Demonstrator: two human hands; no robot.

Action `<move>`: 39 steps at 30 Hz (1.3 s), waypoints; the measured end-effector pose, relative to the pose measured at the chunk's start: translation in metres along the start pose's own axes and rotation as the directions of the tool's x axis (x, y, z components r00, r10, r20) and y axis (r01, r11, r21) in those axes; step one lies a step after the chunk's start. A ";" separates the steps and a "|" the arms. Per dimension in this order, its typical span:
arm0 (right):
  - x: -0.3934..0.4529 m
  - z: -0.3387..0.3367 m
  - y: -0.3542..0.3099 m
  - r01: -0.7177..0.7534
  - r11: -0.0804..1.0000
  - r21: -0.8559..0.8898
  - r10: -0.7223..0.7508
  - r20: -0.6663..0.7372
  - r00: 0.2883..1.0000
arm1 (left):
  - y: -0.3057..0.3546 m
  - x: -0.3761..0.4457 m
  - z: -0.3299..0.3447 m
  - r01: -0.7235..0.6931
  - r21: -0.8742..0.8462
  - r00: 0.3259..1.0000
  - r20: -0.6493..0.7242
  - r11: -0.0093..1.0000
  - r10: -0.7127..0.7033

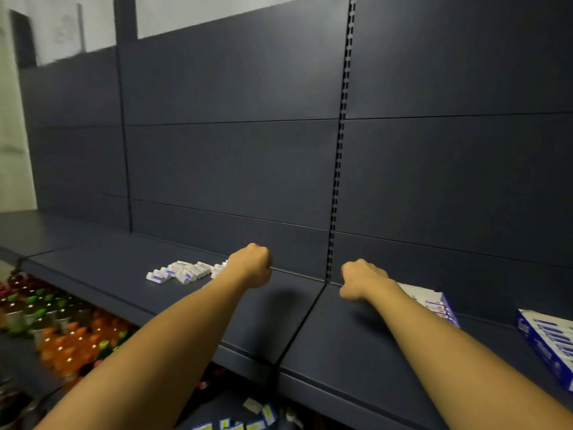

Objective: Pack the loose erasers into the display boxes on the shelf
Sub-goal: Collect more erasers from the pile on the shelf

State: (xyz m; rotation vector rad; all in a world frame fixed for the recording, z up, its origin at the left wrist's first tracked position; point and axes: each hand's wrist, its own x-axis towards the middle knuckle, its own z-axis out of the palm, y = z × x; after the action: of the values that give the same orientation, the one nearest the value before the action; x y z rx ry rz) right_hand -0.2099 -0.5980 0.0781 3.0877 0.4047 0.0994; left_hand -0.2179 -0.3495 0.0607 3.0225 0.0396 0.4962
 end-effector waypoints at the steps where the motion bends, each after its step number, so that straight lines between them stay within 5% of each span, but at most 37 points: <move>1: -0.001 -0.001 -0.011 0.004 1.000 -0.003 -0.004 0.007 1.000 | -0.011 -0.003 -0.004 -0.003 0.009 1.000 -0.004 1.000 0.003; 18: 0.003 -0.009 -0.208 -0.033 0.998 0.054 0.035 -0.030 0.999 | -0.220 -0.049 -0.038 0.001 -0.010 1.000 0.016 1.000 -0.001; 39: 0.142 0.012 -0.297 0.031 0.987 0.157 -0.021 -0.063 0.998 | -0.322 0.061 0.013 -0.007 0.020 0.994 0.108 1.000 0.005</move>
State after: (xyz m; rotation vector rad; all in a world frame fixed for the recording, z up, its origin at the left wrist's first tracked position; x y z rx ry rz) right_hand -0.1481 -0.2751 0.0644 3.2407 0.4777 0.1704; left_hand -0.1600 -0.0267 0.0413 3.0643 0.0289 0.3338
